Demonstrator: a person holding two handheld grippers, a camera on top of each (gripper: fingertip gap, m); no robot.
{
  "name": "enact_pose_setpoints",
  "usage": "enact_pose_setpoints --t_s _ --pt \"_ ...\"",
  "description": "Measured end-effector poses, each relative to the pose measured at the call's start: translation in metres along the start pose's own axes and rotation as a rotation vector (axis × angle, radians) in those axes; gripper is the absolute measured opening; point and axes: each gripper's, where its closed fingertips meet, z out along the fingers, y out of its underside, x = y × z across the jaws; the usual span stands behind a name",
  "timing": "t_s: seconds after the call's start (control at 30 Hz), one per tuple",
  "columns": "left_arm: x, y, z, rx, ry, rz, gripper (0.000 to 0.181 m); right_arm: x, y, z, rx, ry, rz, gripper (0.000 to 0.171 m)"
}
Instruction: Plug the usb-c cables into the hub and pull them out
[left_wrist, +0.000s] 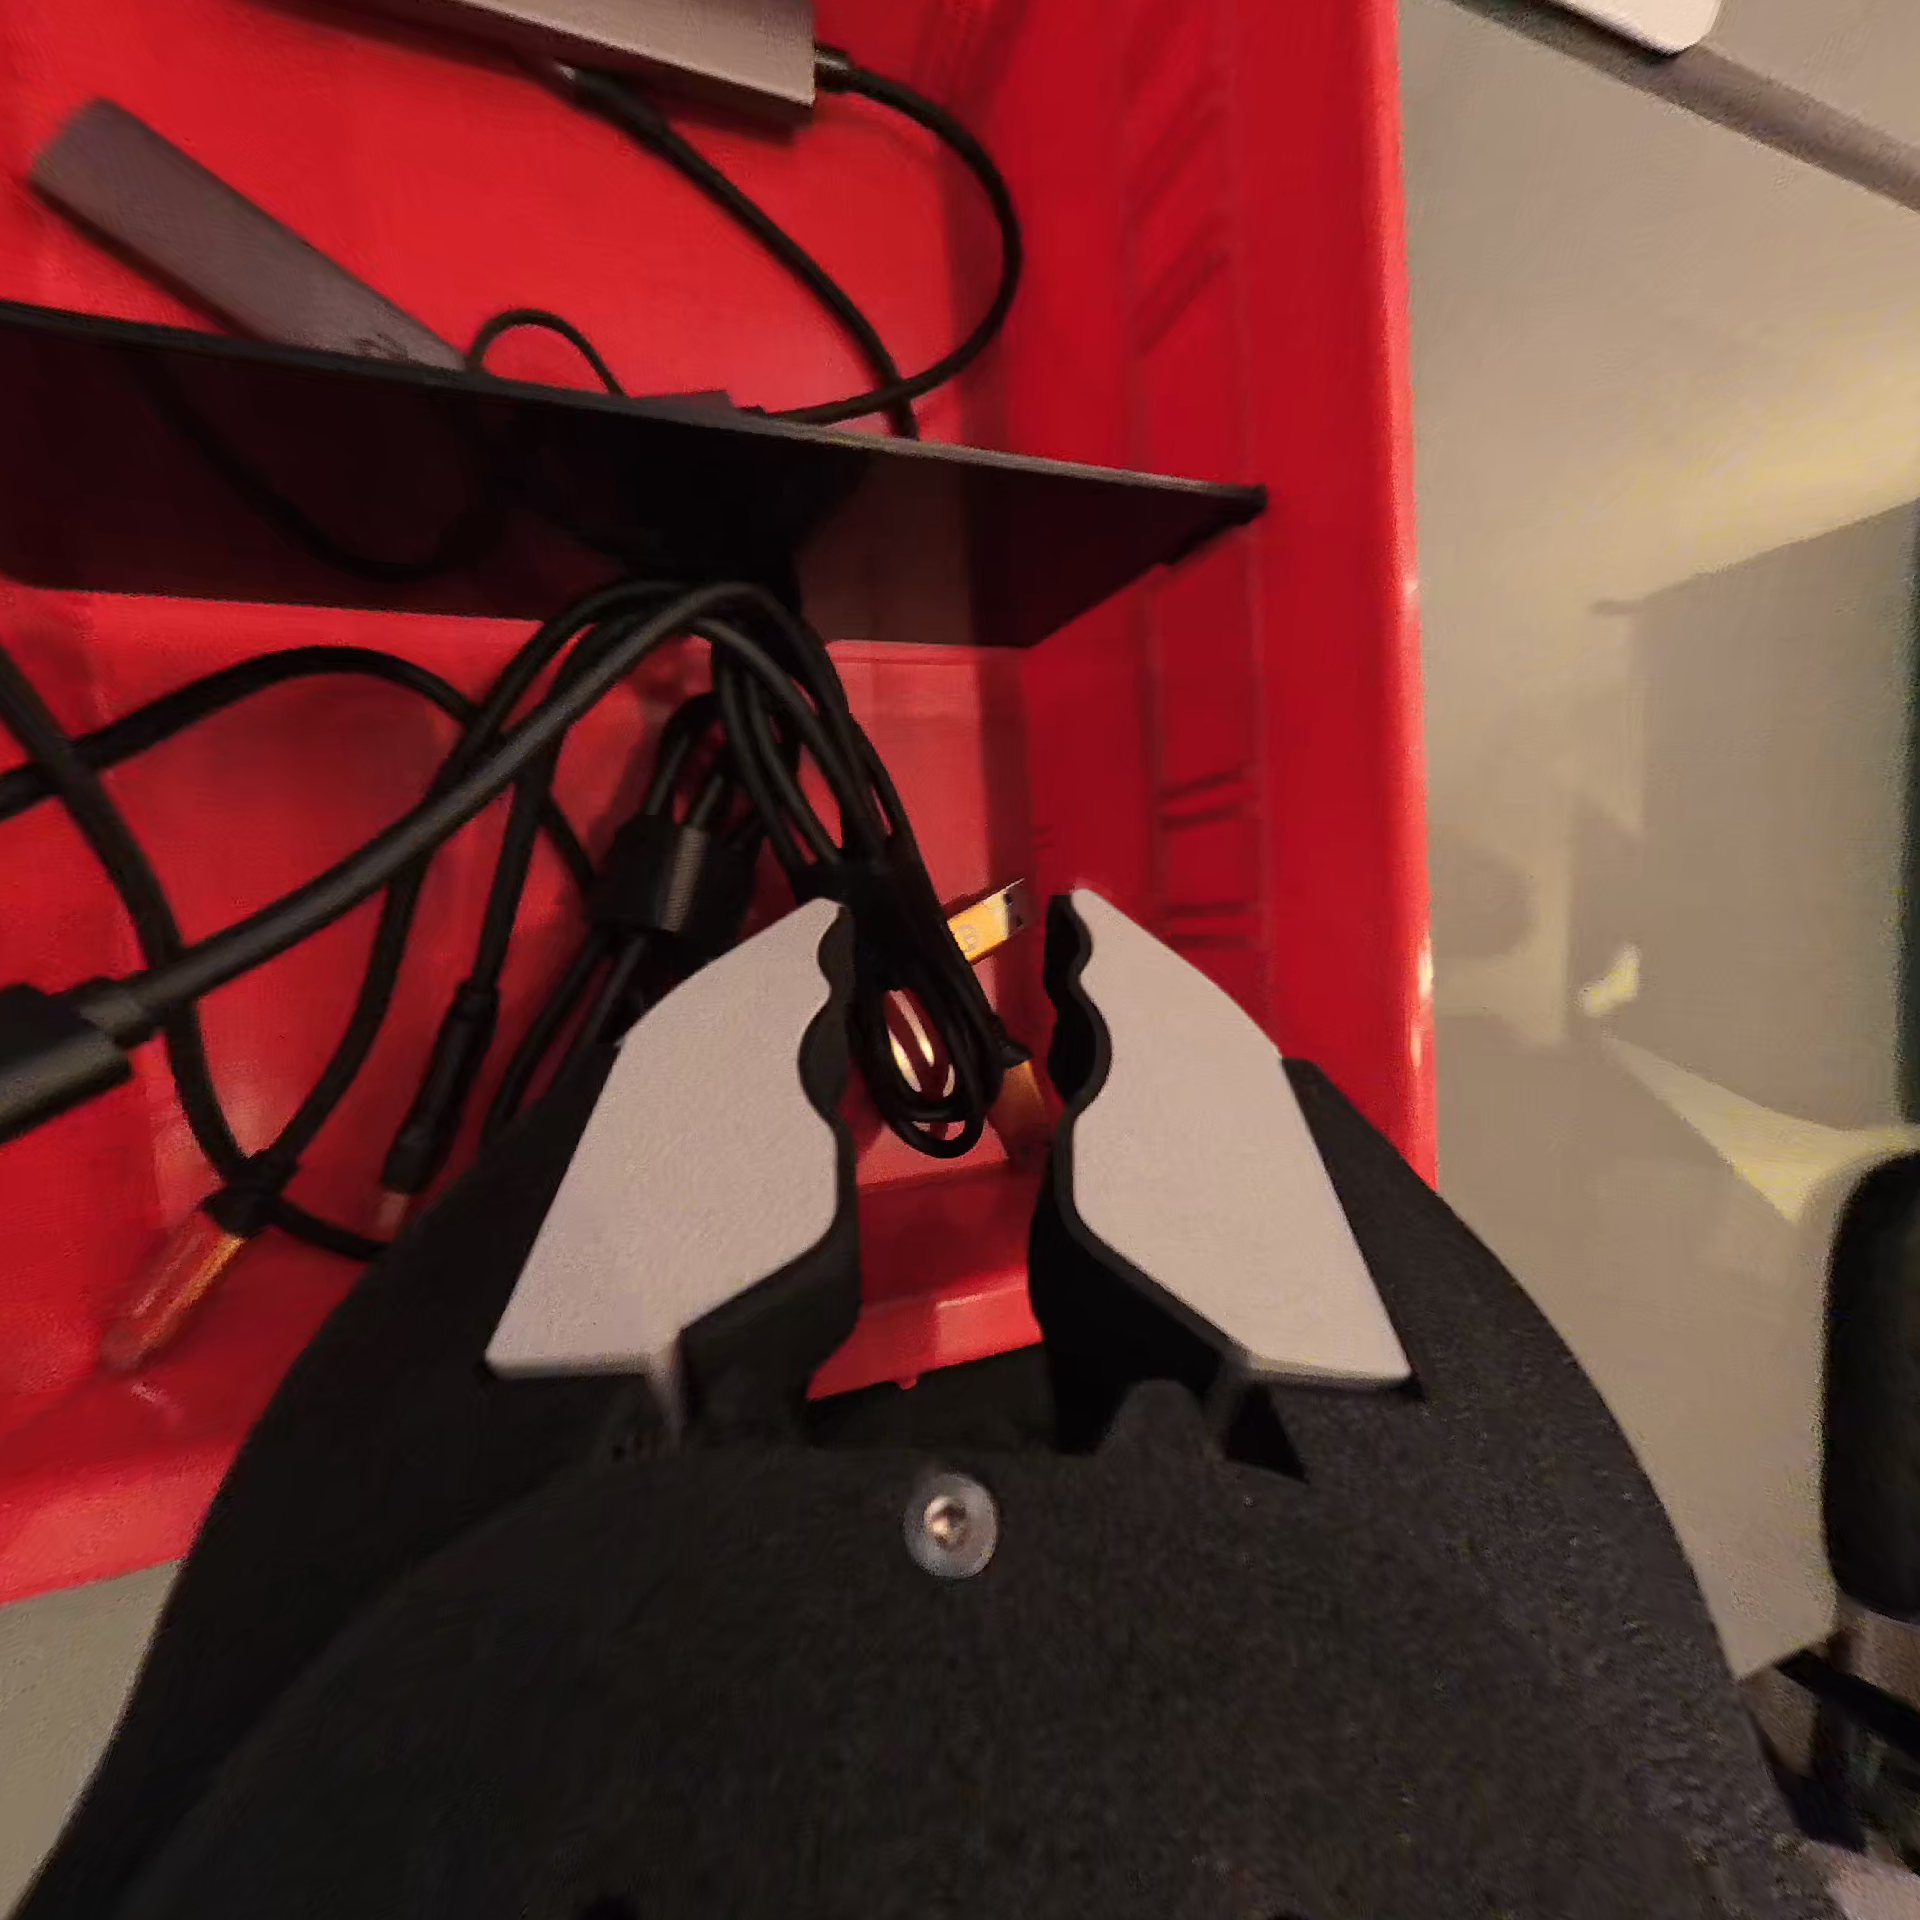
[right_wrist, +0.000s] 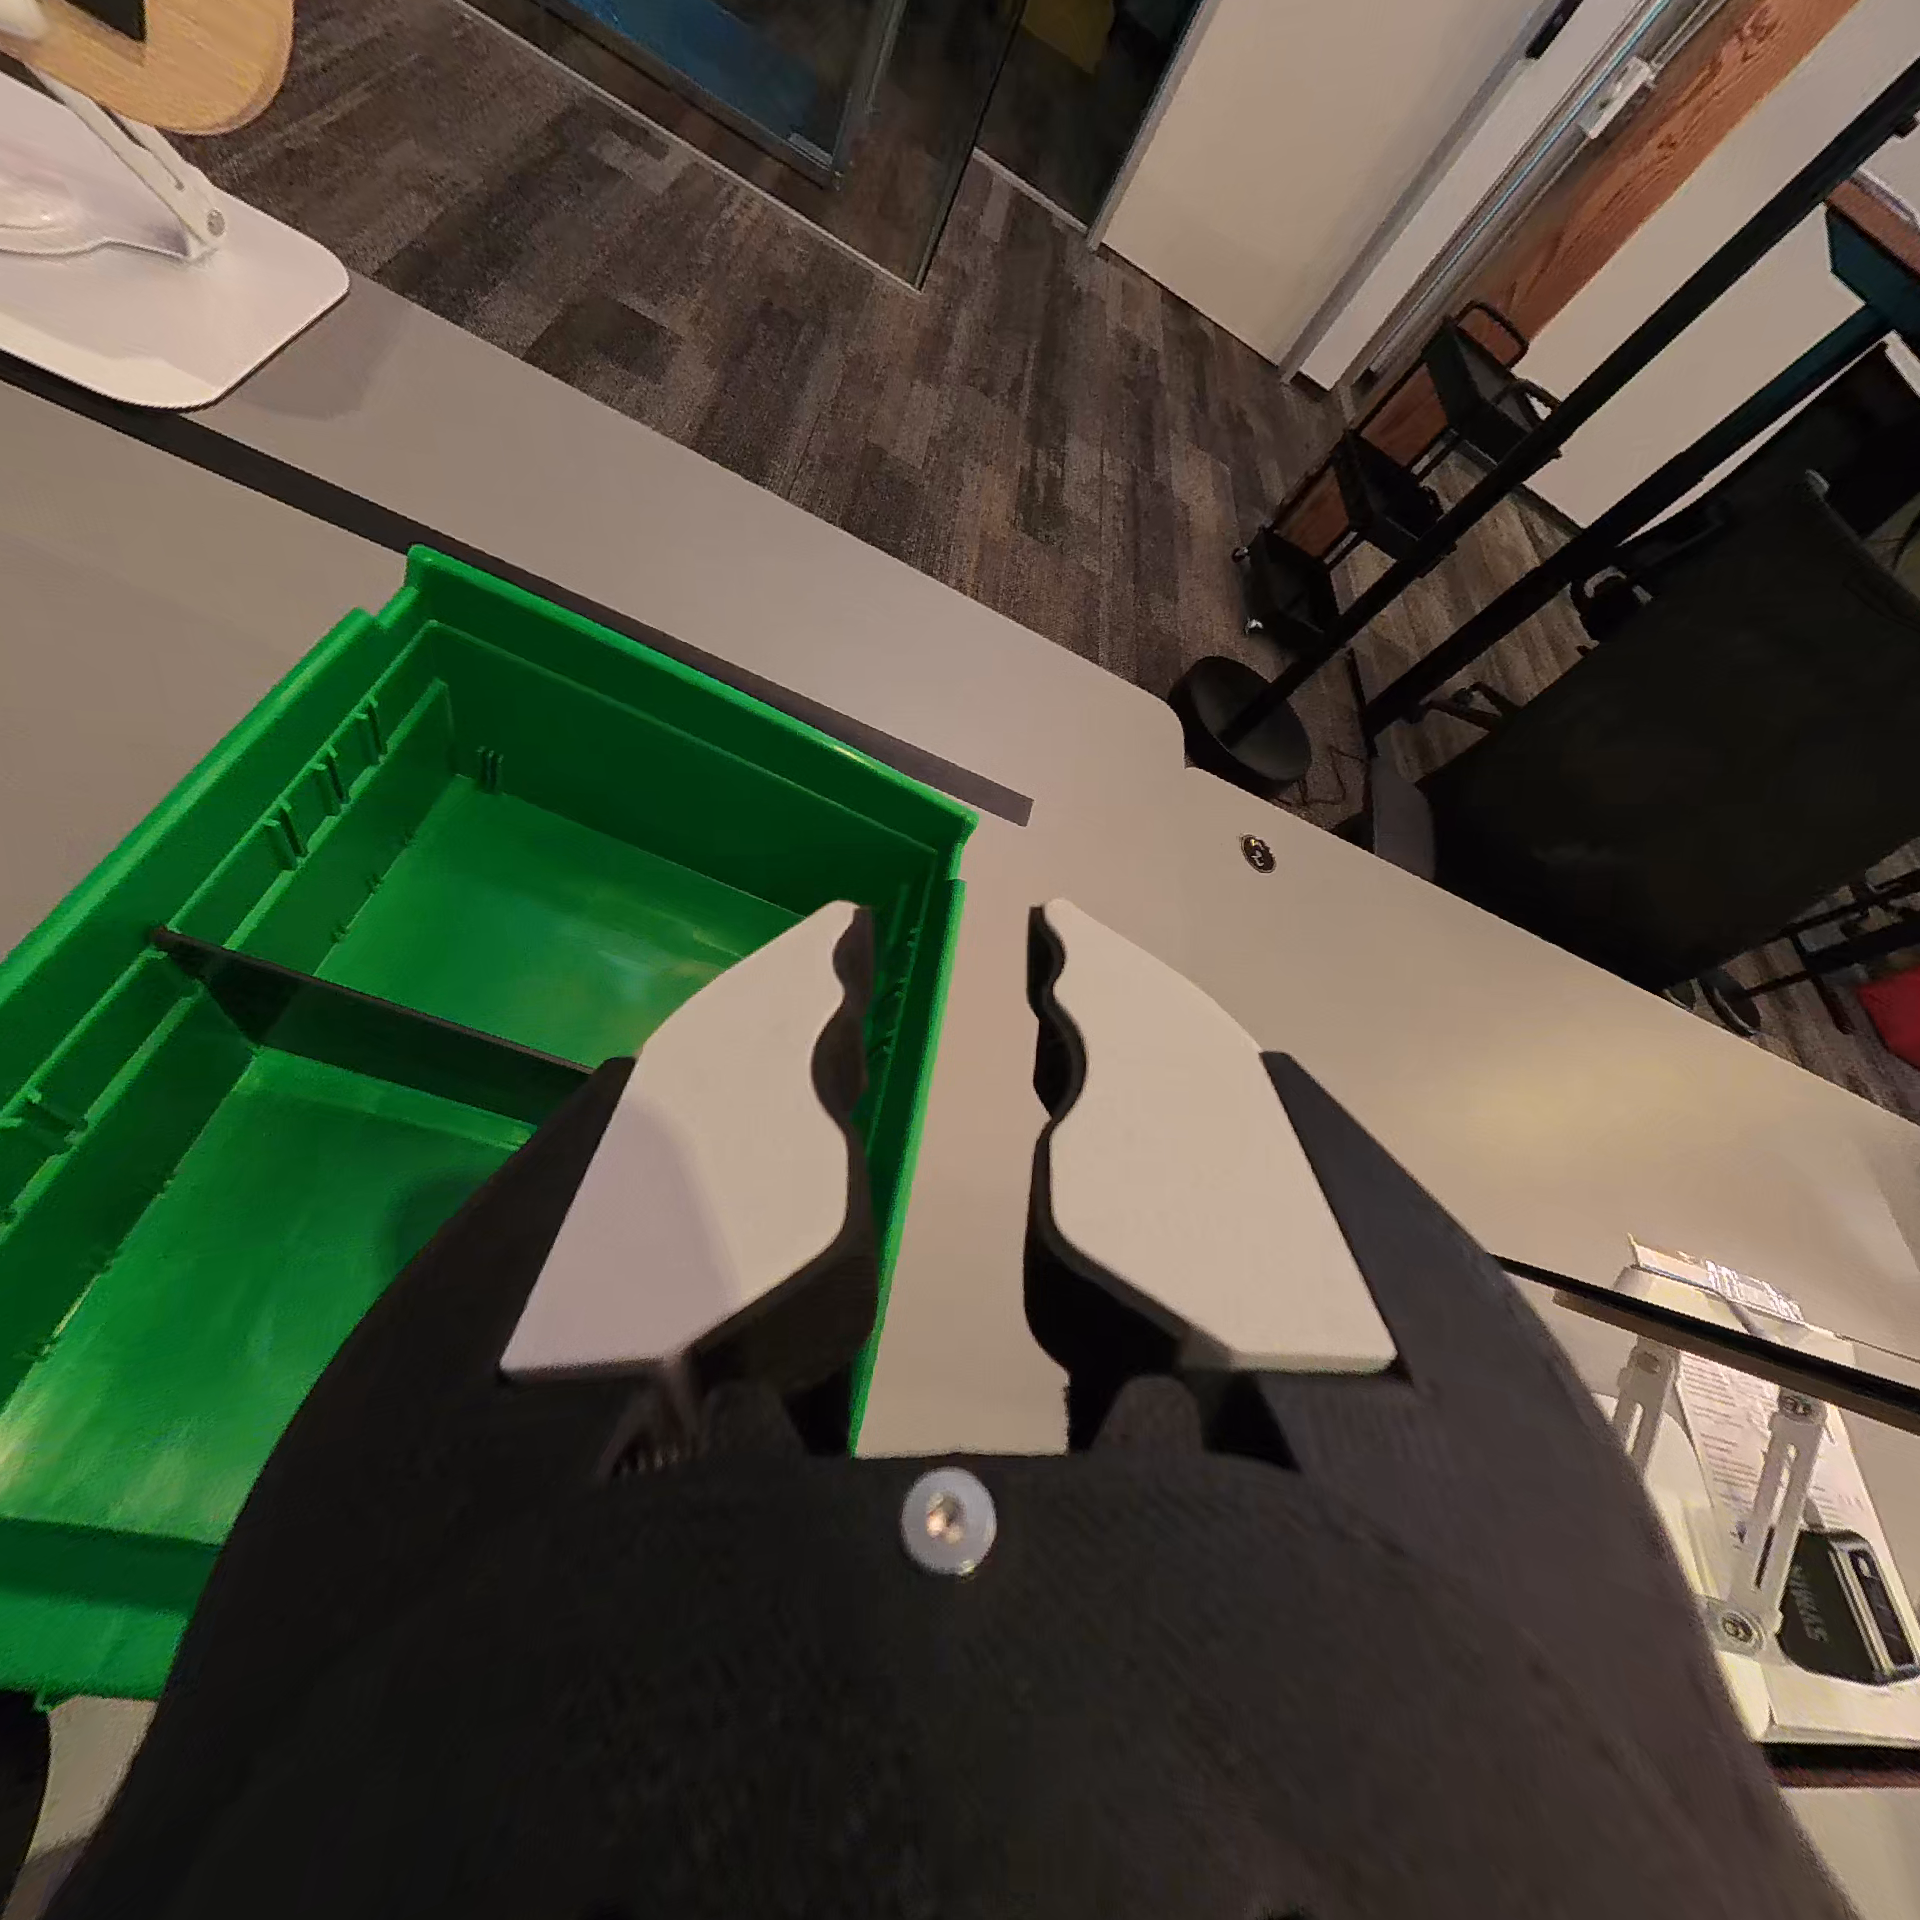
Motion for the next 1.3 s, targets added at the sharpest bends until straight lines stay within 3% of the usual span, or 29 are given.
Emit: enact_pose_setpoints --t_s 0.2,0.4,0.47,0.63,0.77,0.9,1.0,1.1,1.2,1.3 --pt "-0.019 0.019 0.016 -0.142 -0.191 -0.004 0.056 -0.004 0.002 0.004 -0.006 -0.032 0.001 0.030" --pt "-0.031 0.018 0.022 -0.179 -0.270 -0.015 0.041 -0.007 0.008 0.007 -0.023 -0.060 -0.003 0.030" --pt "-0.030 0.020 0.022 -0.198 -0.246 -0.004 0.026 -0.007 0.009 0.008 -0.025 -0.066 0.004 0.030" --pt "-0.013 0.010 0.009 -0.119 -0.069 -0.024 0.023 -0.006 0.014 0.009 -0.039 -0.069 0.006 0.030" --pt "0.007 -0.010 -0.028 0.010 0.127 -0.037 0.023 -0.004 0.013 0.006 -0.028 -0.062 0.012 0.029" --pt "0.012 -0.029 -0.080 0.164 0.155 0.023 0.022 -0.001 0.013 0.005 -0.026 -0.050 0.014 0.029" --pt "0.043 -0.037 -0.114 0.251 0.205 0.136 0.022 0.000 0.012 0.004 -0.025 -0.040 0.010 0.030" --pt "0.090 -0.037 -0.127 0.286 0.193 0.347 0.022 0.000 0.010 0.002 -0.020 -0.029 0.005 0.030" --pt "0.147 -0.025 -0.111 0.274 0.194 0.600 0.022 0.002 0.012 -0.001 -0.031 -0.016 -0.003 0.030" --pt "0.200 0.005 -0.068 0.146 0.280 0.790 0.022 0.004 0.017 -0.004 -0.048 -0.009 -0.003 0.029"
